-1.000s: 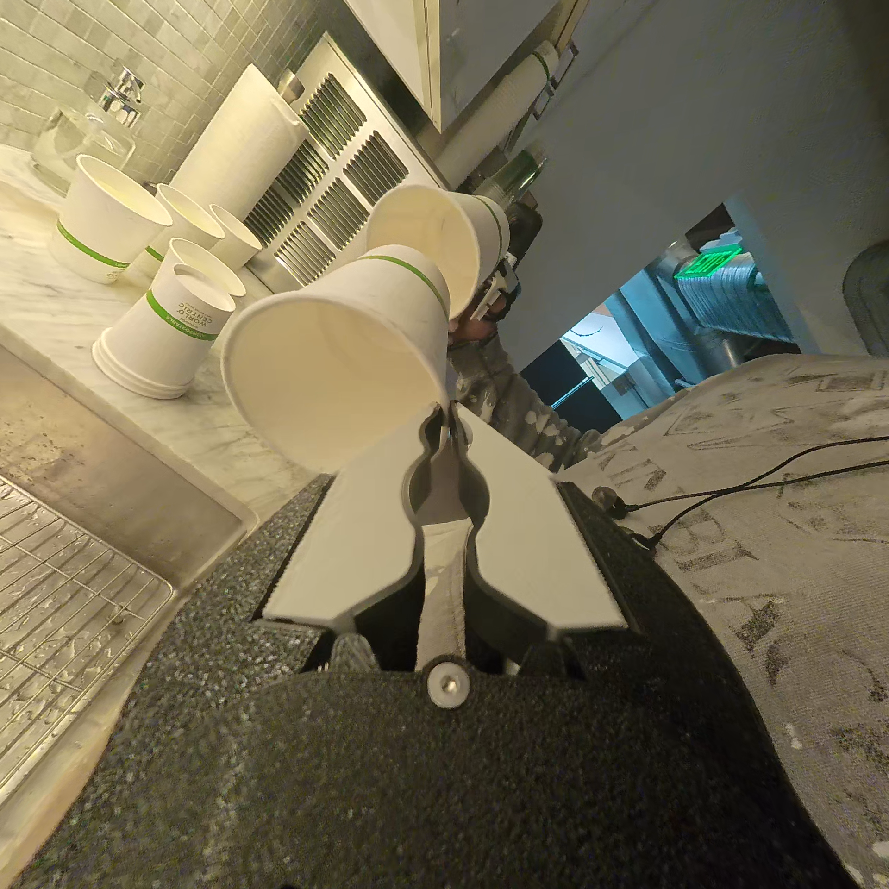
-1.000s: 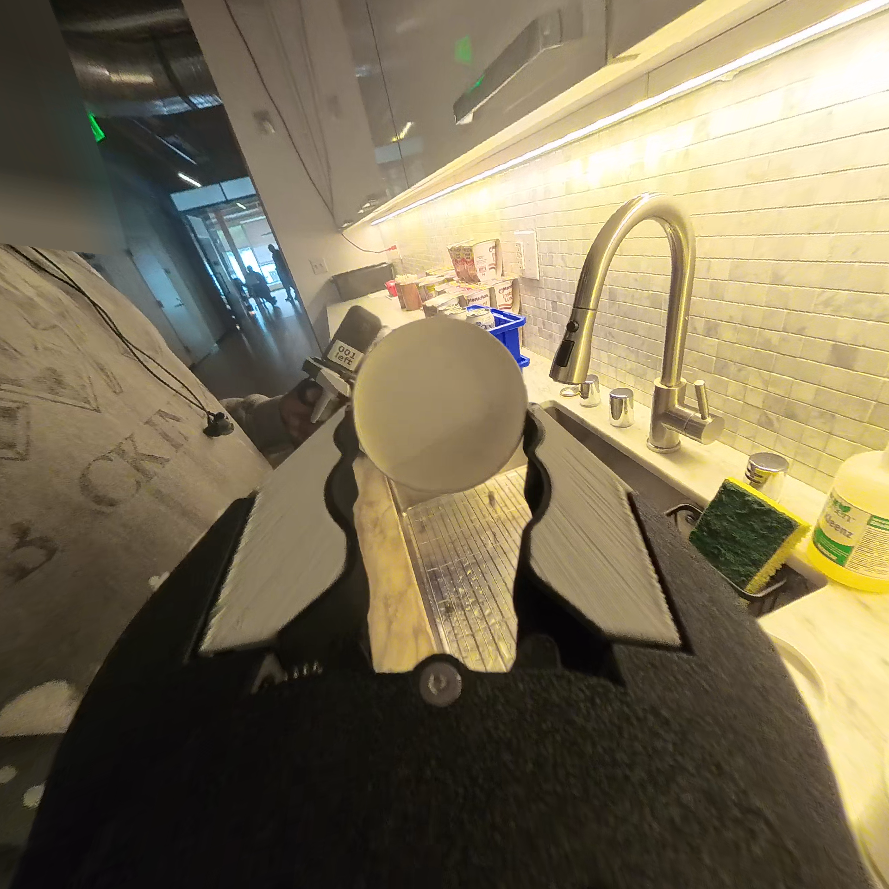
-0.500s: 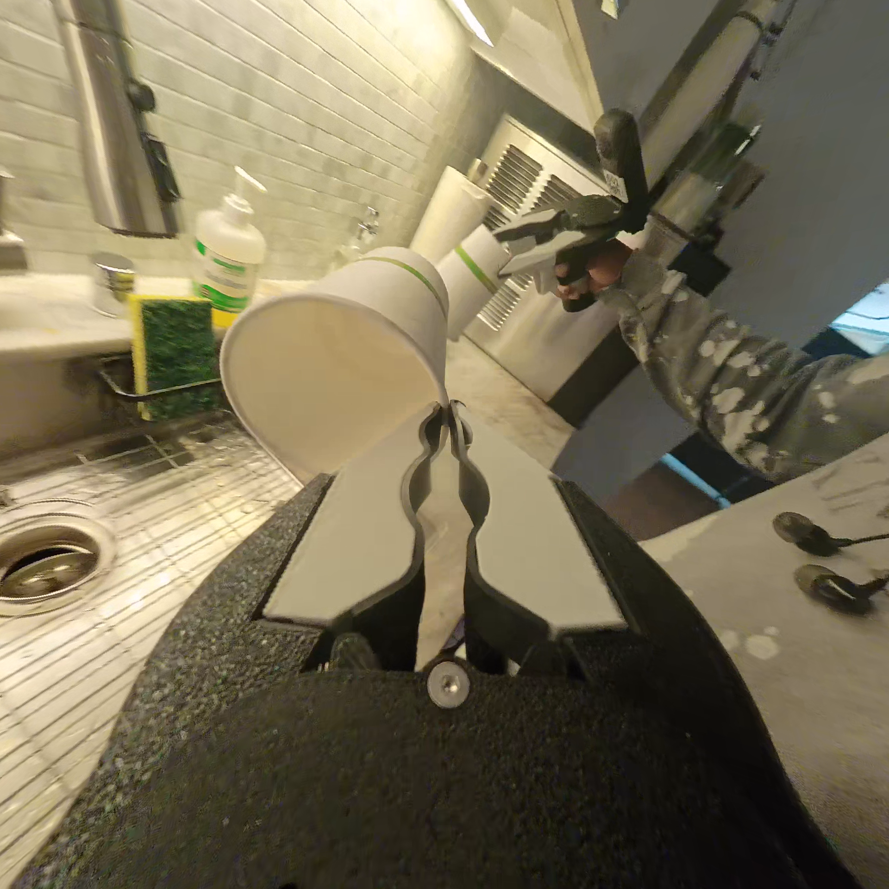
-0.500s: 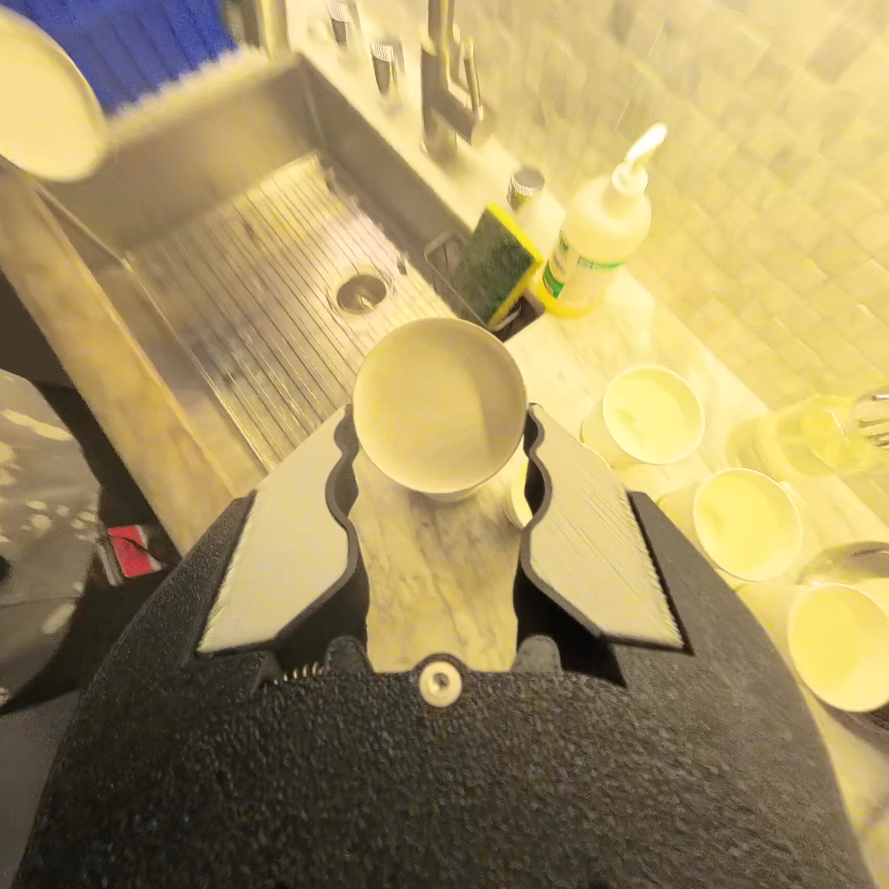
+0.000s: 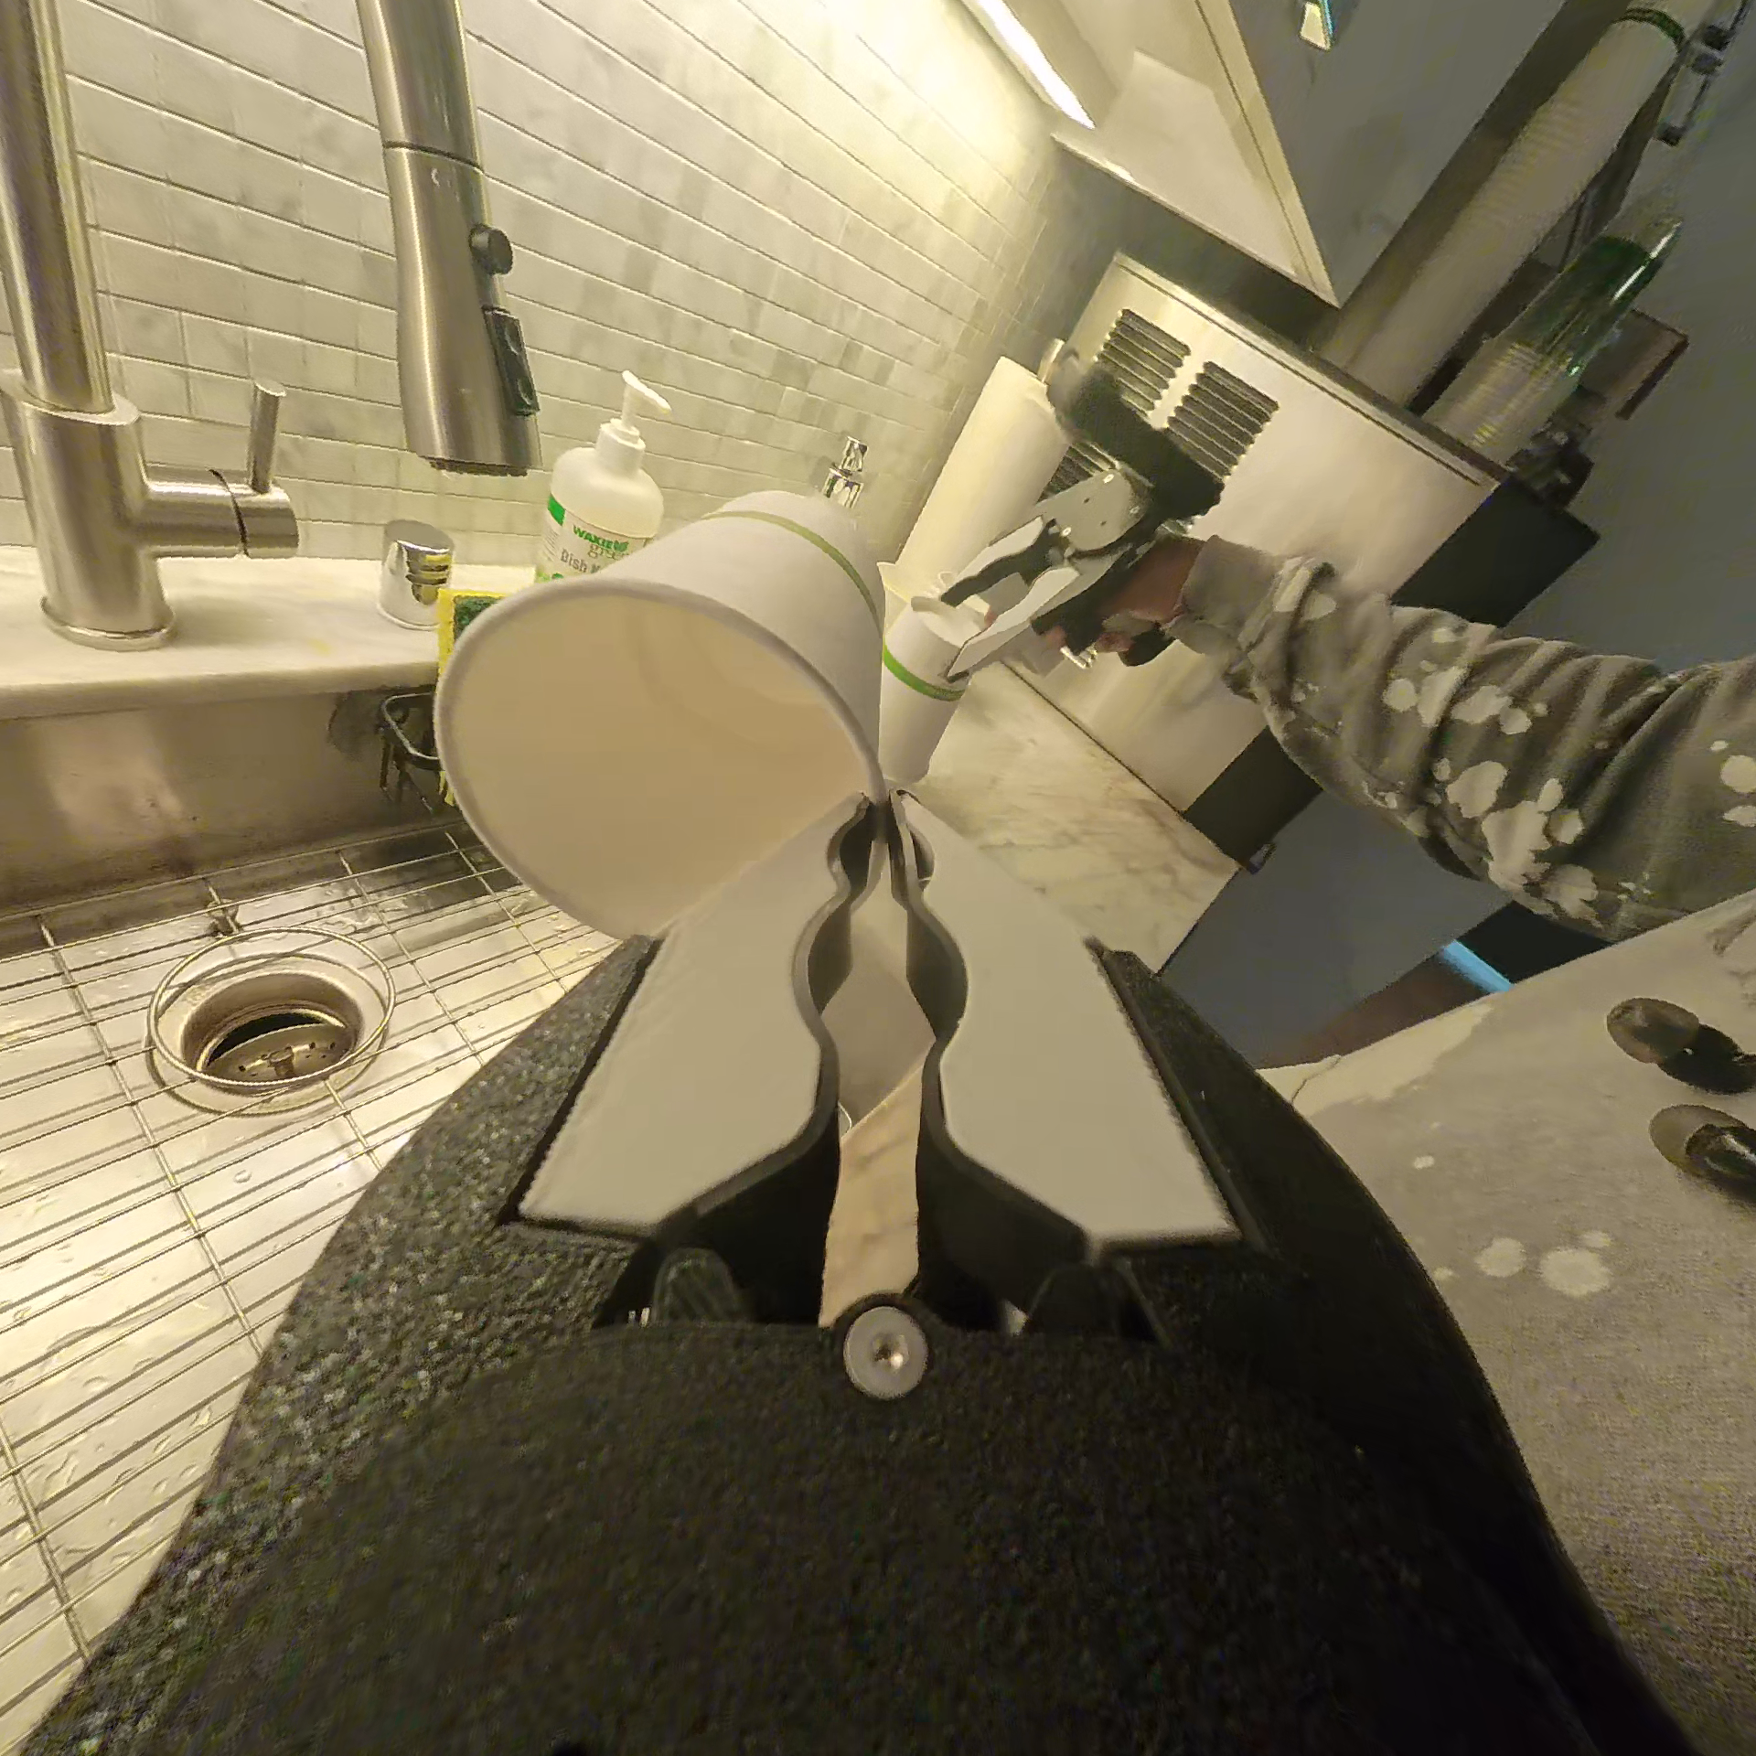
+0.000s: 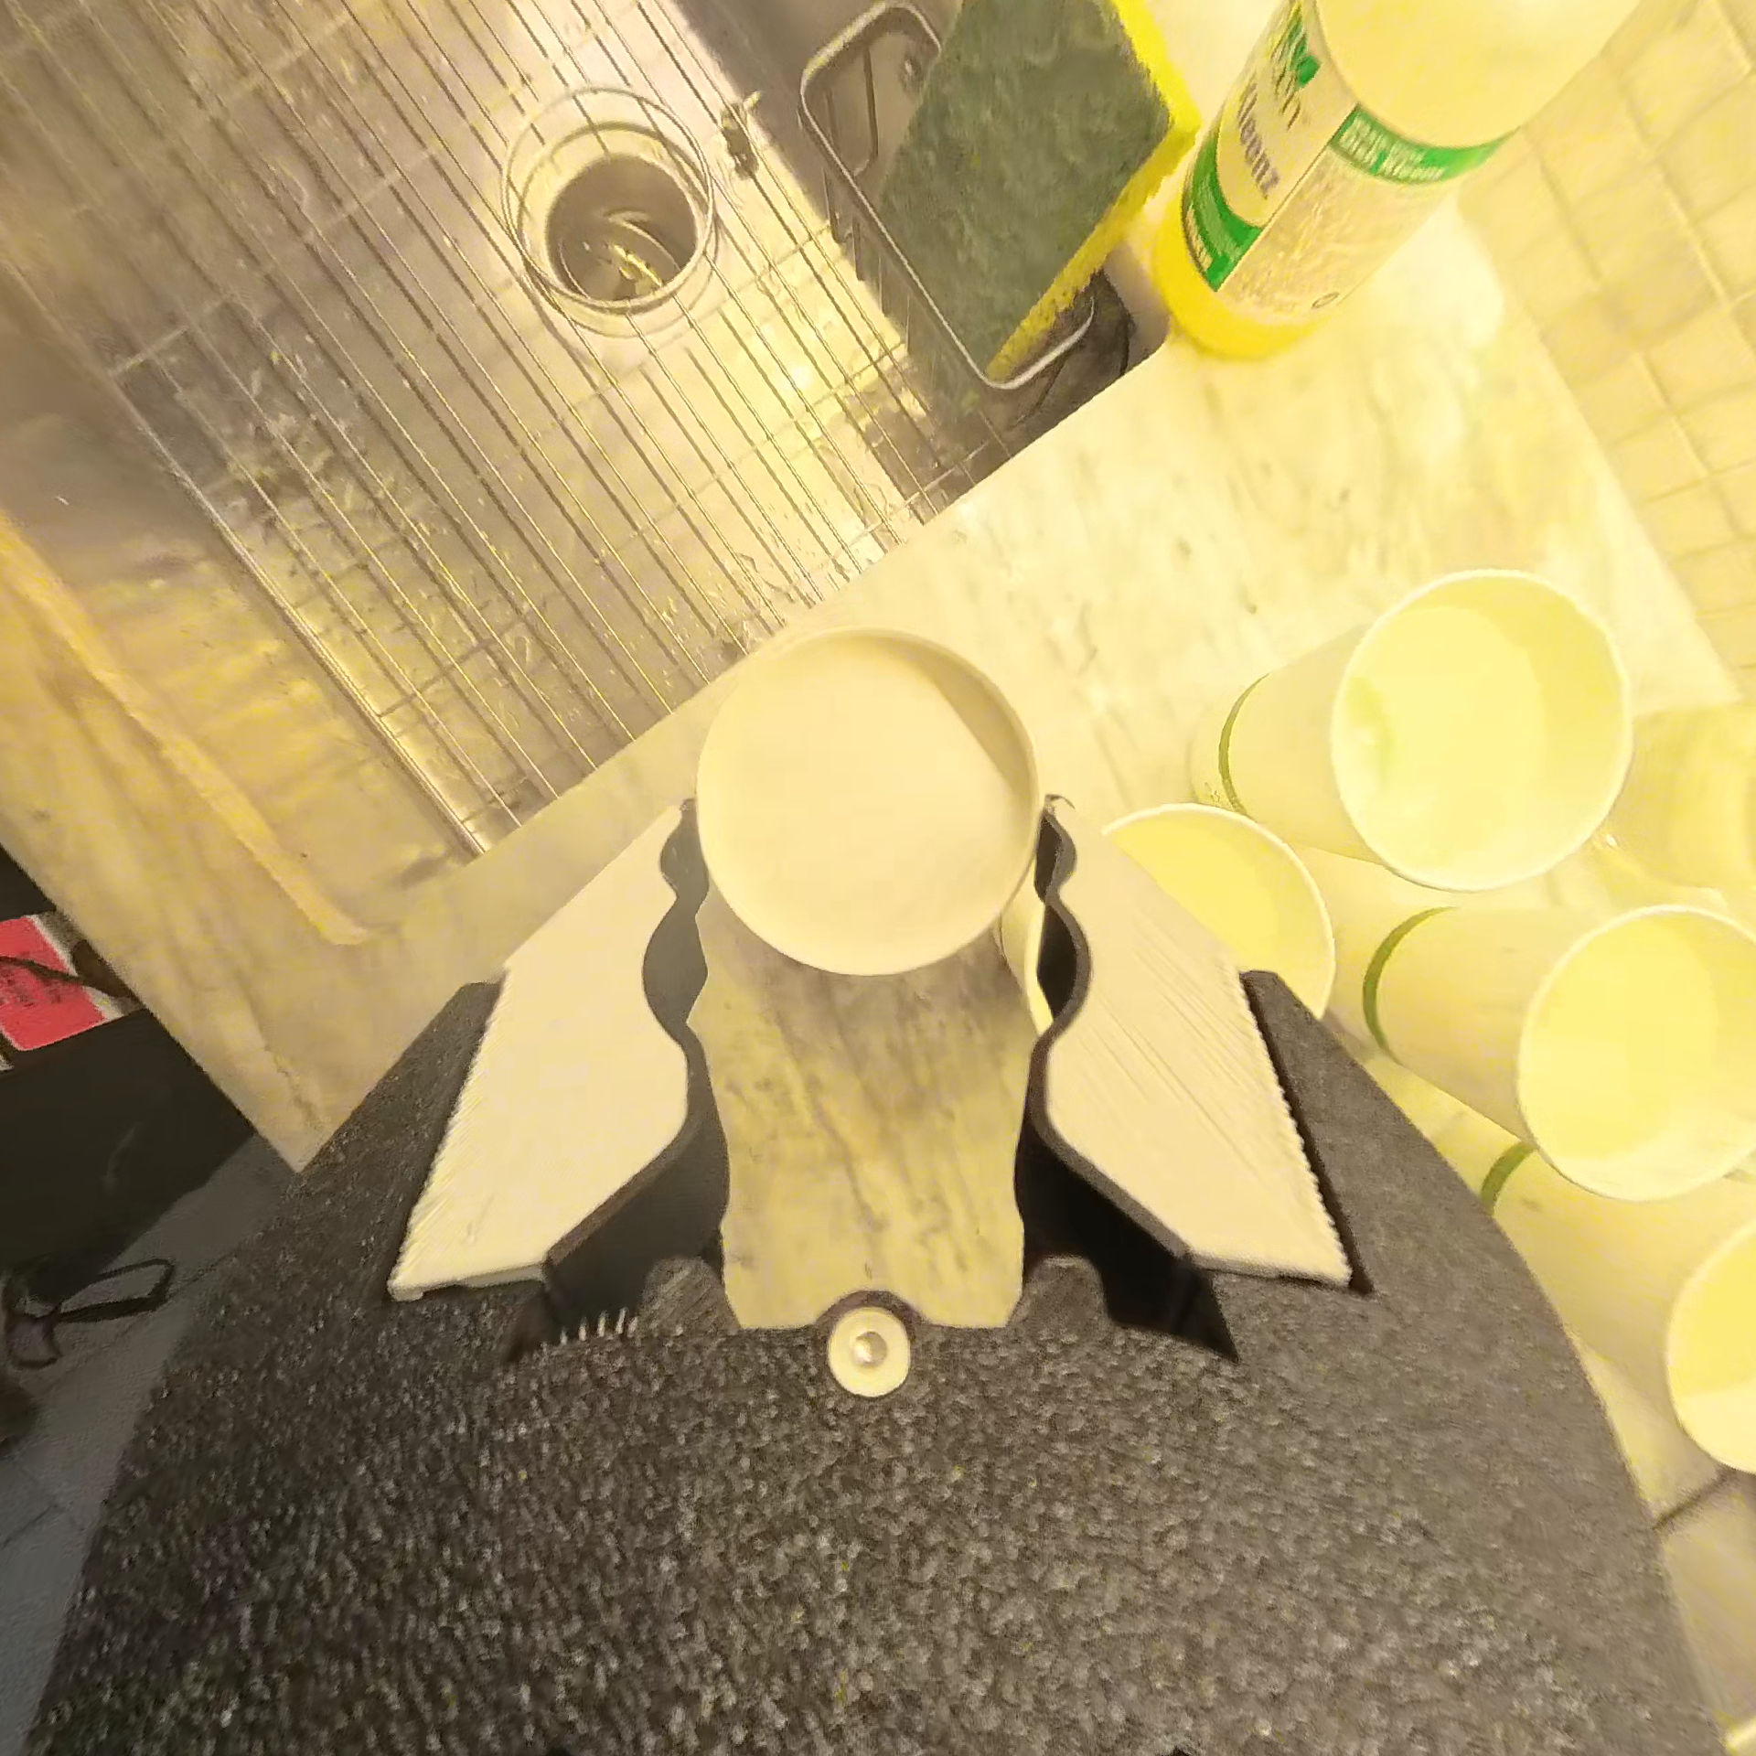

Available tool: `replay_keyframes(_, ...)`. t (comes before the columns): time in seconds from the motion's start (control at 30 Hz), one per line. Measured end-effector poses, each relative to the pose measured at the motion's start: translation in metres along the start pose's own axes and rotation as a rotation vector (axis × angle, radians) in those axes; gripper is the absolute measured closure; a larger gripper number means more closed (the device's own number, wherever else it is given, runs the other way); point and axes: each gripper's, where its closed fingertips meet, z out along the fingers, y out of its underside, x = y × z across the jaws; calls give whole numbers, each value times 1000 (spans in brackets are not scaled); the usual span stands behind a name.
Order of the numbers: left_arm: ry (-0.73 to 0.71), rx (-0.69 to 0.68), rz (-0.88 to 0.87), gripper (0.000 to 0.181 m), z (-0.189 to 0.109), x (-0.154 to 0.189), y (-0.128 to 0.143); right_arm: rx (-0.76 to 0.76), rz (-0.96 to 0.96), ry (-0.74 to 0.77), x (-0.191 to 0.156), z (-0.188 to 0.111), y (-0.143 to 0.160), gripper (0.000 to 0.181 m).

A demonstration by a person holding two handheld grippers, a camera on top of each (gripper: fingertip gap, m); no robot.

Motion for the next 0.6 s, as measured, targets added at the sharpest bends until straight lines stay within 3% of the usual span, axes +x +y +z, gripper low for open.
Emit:
replay_keyframes(0.2,-6,7,1,180,-6,1,-1,-36,32,26,2,29,16,110)
replay_keyframes(0.3,-5,5,0,181,-7,1,-1,-10,14,27,-2,27,11,94)
replay_keyframes(0.47,12,-9,1,181,-4,4,0,101,-60,75,0,-17,-21,85)
replay_keyframes(0.6,42,-27,8,180,0,11,2,219,-182,48,-33,-61,-61,86)
